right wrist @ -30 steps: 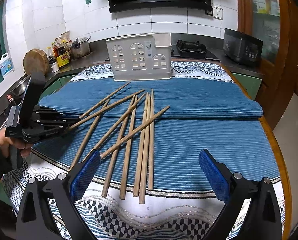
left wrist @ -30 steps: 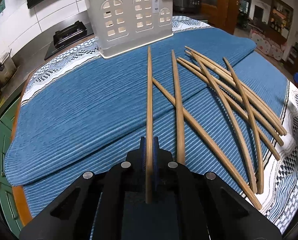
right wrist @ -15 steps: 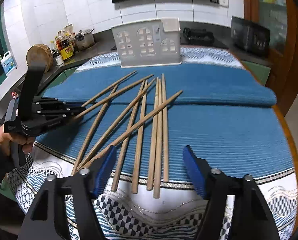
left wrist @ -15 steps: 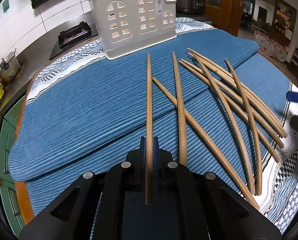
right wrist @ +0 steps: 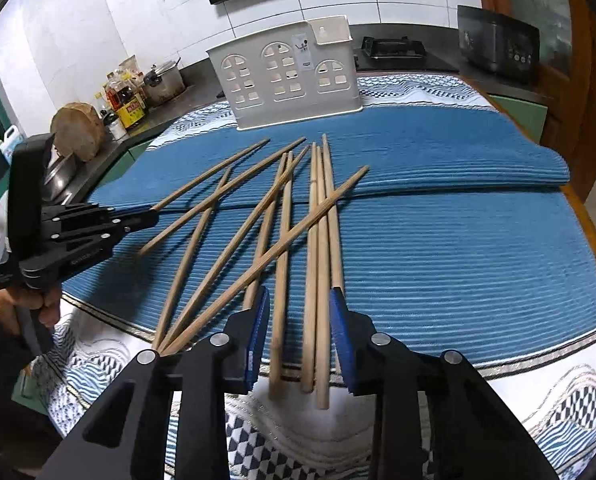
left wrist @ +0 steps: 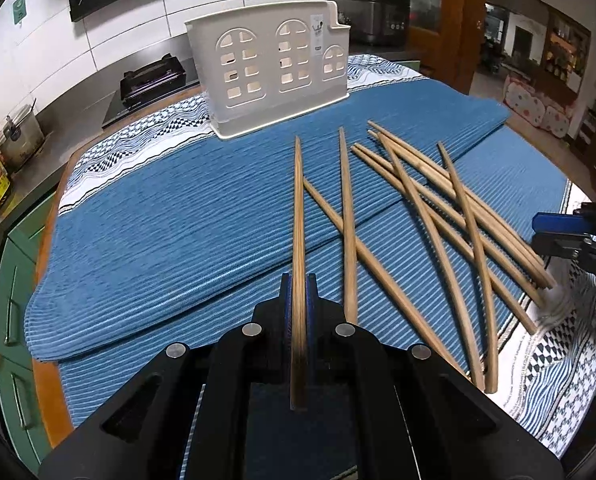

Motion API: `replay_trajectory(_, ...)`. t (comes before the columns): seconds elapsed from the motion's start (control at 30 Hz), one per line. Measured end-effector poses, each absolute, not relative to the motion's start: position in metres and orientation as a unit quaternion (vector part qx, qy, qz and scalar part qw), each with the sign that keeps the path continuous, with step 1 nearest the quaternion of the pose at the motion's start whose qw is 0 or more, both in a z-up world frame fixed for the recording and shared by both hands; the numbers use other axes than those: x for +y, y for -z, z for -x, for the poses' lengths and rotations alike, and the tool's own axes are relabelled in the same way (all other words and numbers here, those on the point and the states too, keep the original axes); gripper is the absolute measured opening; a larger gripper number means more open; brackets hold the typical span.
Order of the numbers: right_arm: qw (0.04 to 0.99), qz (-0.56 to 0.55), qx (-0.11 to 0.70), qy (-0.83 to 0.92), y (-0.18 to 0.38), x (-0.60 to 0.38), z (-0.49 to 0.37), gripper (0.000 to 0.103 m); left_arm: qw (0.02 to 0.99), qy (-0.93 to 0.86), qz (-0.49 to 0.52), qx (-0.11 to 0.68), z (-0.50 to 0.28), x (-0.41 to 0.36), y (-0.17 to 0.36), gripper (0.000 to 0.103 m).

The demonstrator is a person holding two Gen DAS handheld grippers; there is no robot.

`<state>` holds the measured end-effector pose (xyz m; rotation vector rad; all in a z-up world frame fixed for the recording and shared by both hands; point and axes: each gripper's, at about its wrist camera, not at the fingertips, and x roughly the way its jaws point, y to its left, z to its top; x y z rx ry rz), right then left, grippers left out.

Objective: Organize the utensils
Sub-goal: 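Close the right tool on another wooden chopstick while the left tool holds its chopstick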

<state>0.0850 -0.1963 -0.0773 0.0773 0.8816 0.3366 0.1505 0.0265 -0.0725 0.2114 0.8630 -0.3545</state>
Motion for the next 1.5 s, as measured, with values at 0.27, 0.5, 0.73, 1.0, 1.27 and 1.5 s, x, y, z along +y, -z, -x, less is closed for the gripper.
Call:
replay_trajectory(0.27, 0.888, -0.018, 0.441, -0.131, 0.091, -0.202, -0.096, 0.012, 0.888, 0.175, -0.096, 0.415, -0.152, 0.028, 0.072, 0.005)
replay_trajectory(0.5, 0.889, 0.012, 0.44, -0.126, 0.096, -0.198, -0.099, 0.011, 0.888, 0.177, -0.094, 0.414, -0.154, 0.029, 0.072, 0.005)
replay_trajectory(0.73, 0.889, 0.028, 0.439, -0.127, 0.096, -0.198, -0.094, 0.011, 0.889, 0.175, -0.093, 0.414, -0.153, 0.031, 0.071, 0.005)
replay_trajectory(1.0, 0.888, 0.025, 0.44, -0.13, 0.097, -0.201, -0.094, 0.012, 0.889, 0.176, -0.093, 0.413, -0.152, 0.031, 0.07, 0.005)
replay_trajectory(1.27, 0.886, 0.03, 0.445, -0.128, 0.102, -0.202, -0.092, 0.014, 0.891, 0.173, -0.092, 0.41, -0.151, 0.031, 0.067, 0.005)
replay_trajectory(1.5, 0.89, 0.045, 0.436, -0.126, 0.103, -0.203, -0.084, 0.007, 0.896, 0.171, -0.078, 0.401, -0.151, 0.034, 0.06, 0.005)
